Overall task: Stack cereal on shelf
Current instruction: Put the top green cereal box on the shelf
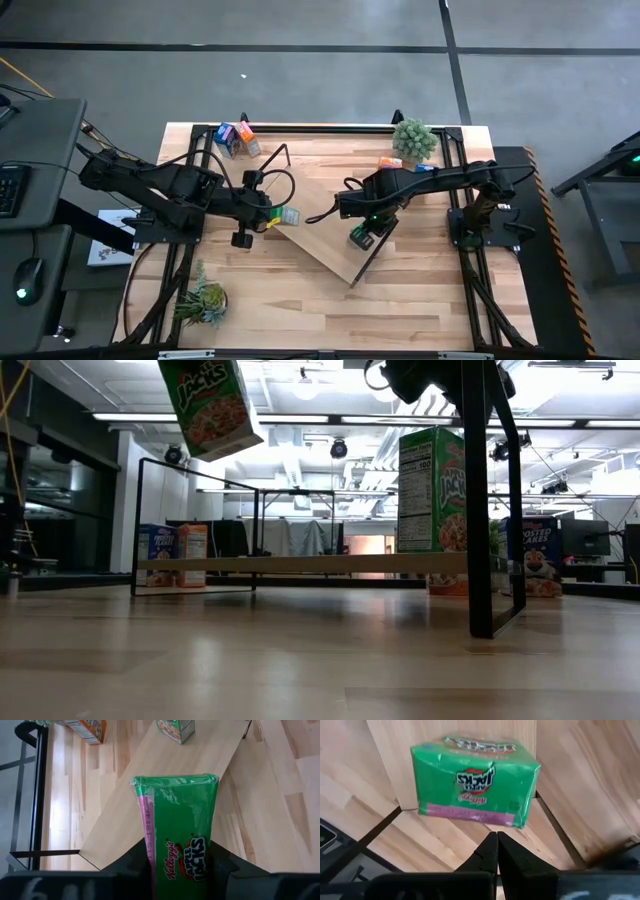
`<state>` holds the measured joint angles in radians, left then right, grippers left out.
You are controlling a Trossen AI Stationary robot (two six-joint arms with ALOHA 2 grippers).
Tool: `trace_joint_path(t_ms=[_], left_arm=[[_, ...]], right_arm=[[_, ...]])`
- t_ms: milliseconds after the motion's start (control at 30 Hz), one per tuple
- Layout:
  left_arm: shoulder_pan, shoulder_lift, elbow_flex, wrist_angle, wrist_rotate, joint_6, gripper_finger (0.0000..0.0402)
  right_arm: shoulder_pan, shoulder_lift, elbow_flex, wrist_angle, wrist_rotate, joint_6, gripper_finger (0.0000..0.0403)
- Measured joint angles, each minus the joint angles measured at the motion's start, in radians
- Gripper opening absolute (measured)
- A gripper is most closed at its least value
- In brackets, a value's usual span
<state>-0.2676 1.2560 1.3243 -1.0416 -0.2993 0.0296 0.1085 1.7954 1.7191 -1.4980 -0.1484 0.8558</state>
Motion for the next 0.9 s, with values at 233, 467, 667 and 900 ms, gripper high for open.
trace_joint_path(t_ms=[233,467,667,900], left_arm=[[0.0,0.0,0.0,0.0,0.0,0.0,0.0106],[0.0,0.0,0.0,0.015,0.0,-0.004,0.0106],[0.0,0.0,0.0,0.109,0.008,-0.054,0.0106],[0.0,0.0,0.0,0.163,0.031,-0.053,0.0106]], right_arm=[[-0.005,0.0,0.0,-0.011,0.047,0.0,0.0],[-0.012,0.0,0.0,-0.01,0.117,-0.012,0.0],[-0.029,0.0,0.0,0.003,0.166,-0.059,0.0],[-0.05,0.0,0.0,0.098,0.175,-0.16,0.0]])
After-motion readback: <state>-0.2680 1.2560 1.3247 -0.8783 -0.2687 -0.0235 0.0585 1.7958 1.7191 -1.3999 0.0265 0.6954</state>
